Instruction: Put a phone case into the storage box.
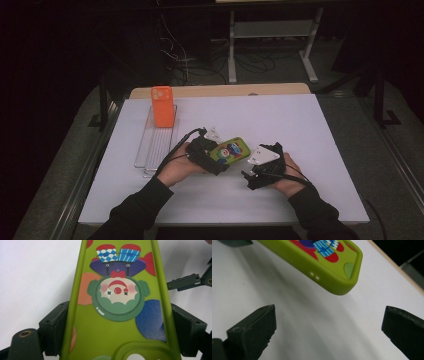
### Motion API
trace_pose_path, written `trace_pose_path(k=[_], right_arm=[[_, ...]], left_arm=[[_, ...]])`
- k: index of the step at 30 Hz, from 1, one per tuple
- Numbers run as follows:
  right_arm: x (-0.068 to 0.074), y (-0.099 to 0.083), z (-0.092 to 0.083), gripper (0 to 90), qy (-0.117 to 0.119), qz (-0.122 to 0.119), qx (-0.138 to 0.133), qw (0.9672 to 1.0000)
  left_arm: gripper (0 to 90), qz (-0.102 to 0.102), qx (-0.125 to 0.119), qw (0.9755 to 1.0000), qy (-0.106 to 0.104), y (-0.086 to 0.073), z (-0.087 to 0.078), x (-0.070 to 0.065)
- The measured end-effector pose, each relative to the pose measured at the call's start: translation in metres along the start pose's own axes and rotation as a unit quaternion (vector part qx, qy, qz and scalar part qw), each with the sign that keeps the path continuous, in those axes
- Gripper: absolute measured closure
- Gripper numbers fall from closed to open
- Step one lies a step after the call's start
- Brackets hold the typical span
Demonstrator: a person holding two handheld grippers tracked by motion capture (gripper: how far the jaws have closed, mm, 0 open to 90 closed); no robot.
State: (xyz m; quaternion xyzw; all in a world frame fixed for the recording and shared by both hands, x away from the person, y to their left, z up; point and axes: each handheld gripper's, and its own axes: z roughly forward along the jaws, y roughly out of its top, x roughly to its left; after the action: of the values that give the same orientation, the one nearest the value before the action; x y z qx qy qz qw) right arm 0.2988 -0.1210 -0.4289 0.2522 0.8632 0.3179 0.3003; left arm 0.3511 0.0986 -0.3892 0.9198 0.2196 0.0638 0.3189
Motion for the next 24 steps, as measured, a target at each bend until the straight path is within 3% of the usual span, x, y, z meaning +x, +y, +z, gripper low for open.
trace_pose_path(k=[2, 5, 8, 9, 14, 15, 17, 20, 23, 24], right_arm=[[0.003, 0.001, -0.001, 0.0, -0.015, -0.021, -0.004, 0.9996], [0.006, 0.002, -0.002, 0.0, -0.031, -0.049, -0.010, 0.9982], [0.008, 0.002, -0.003, 0.0, -0.050, -0.093, -0.011, 0.9944], [0.009, 0.002, -0.003, 0.0, -0.054, -0.103, -0.010, 0.9931], [0.017, 0.003, -0.003, 0.0, -0.072, -0.140, -0.018, 0.9874], [0.018, 0.003, -0.003, 0.0, -0.079, -0.150, -0.019, 0.9854], [0.020, 0.003, -0.003, 0.0, -0.090, -0.171, -0.022, 0.9810], [0.023, 0.004, -0.004, 0.0, -0.106, -0.197, -0.027, 0.9743], [0.026, 0.005, -0.004, 0.0, -0.121, -0.230, -0.031, 0.9651], [0.027, 0.006, -0.004, 0.0, -0.127, -0.243, -0.034, 0.9612]], left_arm=[[15.3, -0.017, -0.014, 0.9998, 0.001, 0.000, 0.002, -0.002], [15.3, -0.020, -0.015, 0.9997, 0.000, -0.001, 0.002, -0.002], [15.3, -0.014, -0.012, 0.9998, 0.000, 0.000, 0.002, -0.002], [15.3, -0.021, -0.013, 0.9997, -0.001, -0.001, 0.002, -0.002], [15.3, -0.016, -0.007, 0.9998, -0.001, -0.001, 0.001, -0.001], [15.3, -0.008, 0.000, 1.0000, -0.001, -0.001, 0.000, 0.000], [15.3, -0.019, -0.009, 0.9998, -0.002, -0.001, 0.002, -0.002], [15.3, -0.018, -0.008, 0.9998, -0.002, -0.001, 0.002, -0.002], [15.3, -0.015, -0.004, 0.9999, -0.003, -0.001, 0.001, -0.001], [15.3, -0.004, 0.006, 1.0000, -0.003, -0.001, 0.000, 0.000]])
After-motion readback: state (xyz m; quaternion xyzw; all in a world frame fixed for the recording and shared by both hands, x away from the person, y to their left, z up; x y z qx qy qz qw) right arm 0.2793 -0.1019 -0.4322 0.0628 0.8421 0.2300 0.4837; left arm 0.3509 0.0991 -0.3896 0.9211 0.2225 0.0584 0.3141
